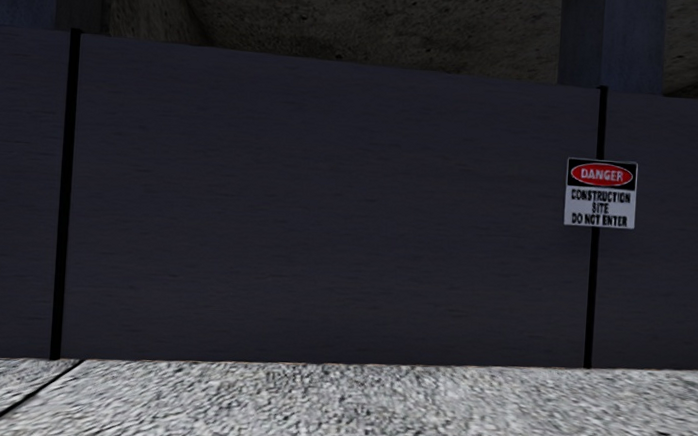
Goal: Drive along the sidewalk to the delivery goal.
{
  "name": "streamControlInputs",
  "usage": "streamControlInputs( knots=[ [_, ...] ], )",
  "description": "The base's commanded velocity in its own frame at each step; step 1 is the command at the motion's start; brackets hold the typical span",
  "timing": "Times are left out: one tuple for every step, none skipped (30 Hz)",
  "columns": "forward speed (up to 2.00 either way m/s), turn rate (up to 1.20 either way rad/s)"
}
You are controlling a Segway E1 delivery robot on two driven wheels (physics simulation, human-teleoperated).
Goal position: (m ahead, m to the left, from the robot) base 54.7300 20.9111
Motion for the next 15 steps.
streamControlInputs(
  knots=[
    [1.20, 0.82],
    [1.20, 0.88],
    [1.19, 0.89],
    [1.19, 0.92],
    [1.19, 0.92],
    [1.19, 0.94],
    [1.19, 0.96],
    [1.17, 0.98],
    [1.15, 1.04],
    [1.15, 1.04],
    [1.14, 1.07],
    [1.14, 1.07],
    [1.14, 1.07],
    [1.14, 1.07],
    [1.14, 1.07]
  ],
)
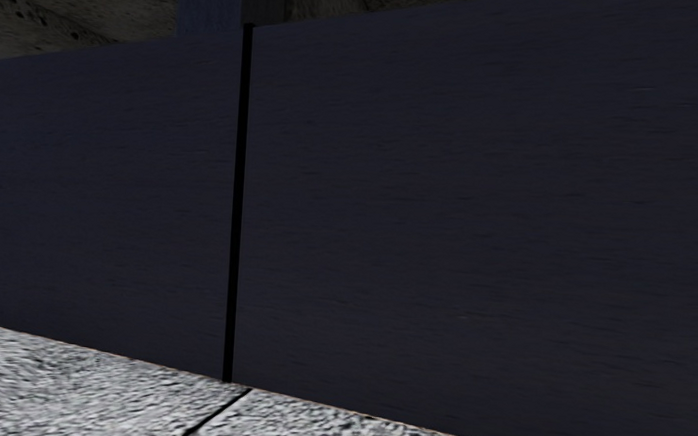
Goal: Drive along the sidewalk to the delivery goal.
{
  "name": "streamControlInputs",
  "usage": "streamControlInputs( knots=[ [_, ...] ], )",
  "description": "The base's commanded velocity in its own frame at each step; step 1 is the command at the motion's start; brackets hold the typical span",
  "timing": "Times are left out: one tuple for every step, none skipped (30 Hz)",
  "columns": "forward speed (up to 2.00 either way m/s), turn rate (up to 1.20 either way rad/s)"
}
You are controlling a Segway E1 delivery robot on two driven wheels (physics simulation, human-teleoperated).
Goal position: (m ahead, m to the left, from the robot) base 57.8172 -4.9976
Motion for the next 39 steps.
streamControlInputs(
  knots=[
    [1.14, 1.07],
    [1.14, 1.07],
    [1.14, 1.07],
    [1.14, 1.07],
    [1.14, 1.06],
    [1.19, 1.06],
    [1.25, 1.06],
    [1.25, 1.06],
    [1.29, 1.05],
    [1.31, 1.05],
    [1.31, 1.05],
    [1.31, 1.05],
    [1.31, 1.05],
    [1.31, 1.05],
    [1.31, 1.05],
    [1.31, 1.05],
    [1.31, 1.05],
    [1.31, 1.05],
    [1.31, 1.05],
    [1.31, 1.05],
    [1.31, 1.05],
    [1.31, 1.05],
    [1.31, 1.05],
    [1.31, 1.05],
    [1.31, 1.05],
    [1.31, 1.05],
    [1.31, 1.05],
    [1.31, 1.05],
    [1.31, 1.05],
    [1.31, 1.05],
    [1.31, 1.05],
    [1.31, 1.04],
    [1.31, 1.03],
    [1.31, 0.57],
    [1.31, 0.00],
    [1.31, 0.00],
    [1.31, 0.00],
    [1.31, 0.00],
    [1.31, 0.00]
  ],
)
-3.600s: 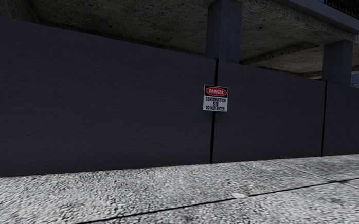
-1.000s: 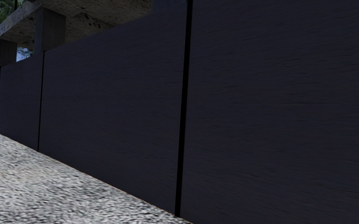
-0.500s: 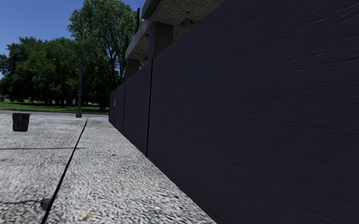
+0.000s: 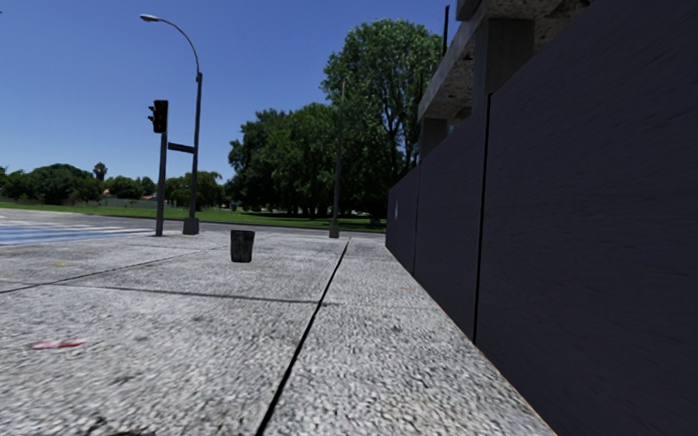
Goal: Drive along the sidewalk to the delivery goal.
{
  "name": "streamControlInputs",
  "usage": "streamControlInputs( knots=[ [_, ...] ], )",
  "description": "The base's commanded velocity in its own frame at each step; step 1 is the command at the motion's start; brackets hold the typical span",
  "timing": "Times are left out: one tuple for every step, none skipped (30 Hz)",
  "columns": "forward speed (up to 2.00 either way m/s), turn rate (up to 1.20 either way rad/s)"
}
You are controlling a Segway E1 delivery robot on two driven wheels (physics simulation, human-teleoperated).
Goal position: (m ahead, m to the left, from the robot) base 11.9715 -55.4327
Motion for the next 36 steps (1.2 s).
streamControlInputs(
  knots=[
    [1.31, 0.00],
    [1.31, 0.00],
    [1.31, 0.00],
    [1.31, 0.00],
    [1.31, 0.00],
    [1.31, 0.00],
    [1.31, 0.00],
    [1.31, 0.00],
    [1.45, 0.00],
    [2.00, 0.00],
    [2.00, 0.00],
    [2.00, 0.00],
    [2.00, 0.00],
    [2.00, 0.00],
    [2.00, 0.00],
    [2.00, 0.00],
    [2.00, 0.00],
    [2.00, 0.00],
    [2.00, 0.00],
    [2.00, 0.00],
    [2.00, 0.00],
    [2.00, -0.03],
    [2.00, -0.24],
    [2.00, -0.33],
    [2.00, -0.36],
    [2.00, -0.36],
    [2.00, -0.37],
    [2.00, -0.37],
    [2.00, -0.35],
    [2.00, -0.35],
    [2.00, 0.00],
    [2.00, 0.00],
    [2.00, 0.00],
    [2.00, 0.00],
    [2.00, 0.00],
    [2.00, 0.00]
  ],
)
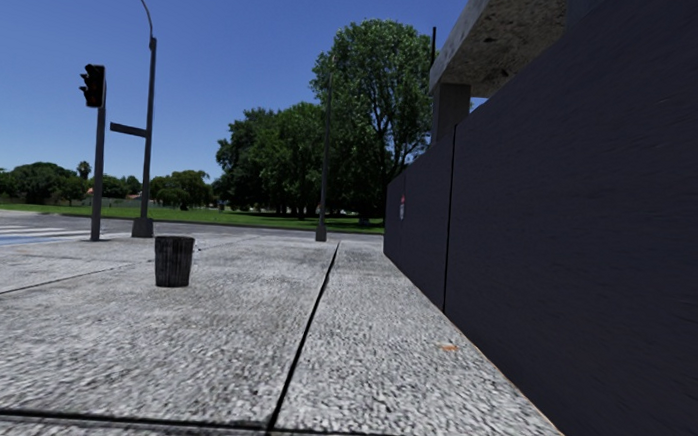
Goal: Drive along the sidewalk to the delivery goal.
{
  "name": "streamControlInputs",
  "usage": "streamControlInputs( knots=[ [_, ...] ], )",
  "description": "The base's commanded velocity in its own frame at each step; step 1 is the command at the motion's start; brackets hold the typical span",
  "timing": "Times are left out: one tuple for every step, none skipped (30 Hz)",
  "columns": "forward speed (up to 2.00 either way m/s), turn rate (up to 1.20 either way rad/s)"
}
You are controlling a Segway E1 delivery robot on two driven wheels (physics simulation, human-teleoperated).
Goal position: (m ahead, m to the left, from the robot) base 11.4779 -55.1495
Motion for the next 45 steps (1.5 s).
streamControlInputs(
  knots=[
    [2.00, 0.00],
    [2.00, 0.00],
    [2.00, 0.00],
    [2.00, 0.00],
    [2.00, 0.00],
    [2.00, 0.00],
    [2.00, 0.00],
    [2.00, 0.00],
    [2.00, 0.00],
    [2.00, 0.00],
    [2.00, 0.00],
    [2.00, 0.00],
    [2.00, 0.00],
    [2.00, 0.00],
    [2.00, 0.00],
    [2.00, 0.00],
    [2.00, 0.00],
    [2.00, 0.00],
    [2.00, 0.00],
    [2.00, 0.00],
    [2.00, 0.00],
    [2.00, 0.00],
    [2.00, 0.00],
    [2.00, 0.00],
    [2.00, 0.00],
    [2.00, 0.00],
    [2.00, 0.00],
    [2.00, 0.00],
    [2.00, 0.00],
    [2.00, 0.00],
    [2.00, 0.00],
    [2.00, 0.00],
    [2.00, 0.00],
    [2.00, 0.00],
    [2.00, 0.00],
    [2.00, 0.00],
    [2.00, 0.00],
    [2.00, 0.00],
    [2.00, 0.00],
    [2.00, 0.00],
    [2.00, 0.00],
    [2.00, 0.00],
    [2.00, 0.00],
    [2.00, 0.00],
    [2.00, 0.00]
  ],
)
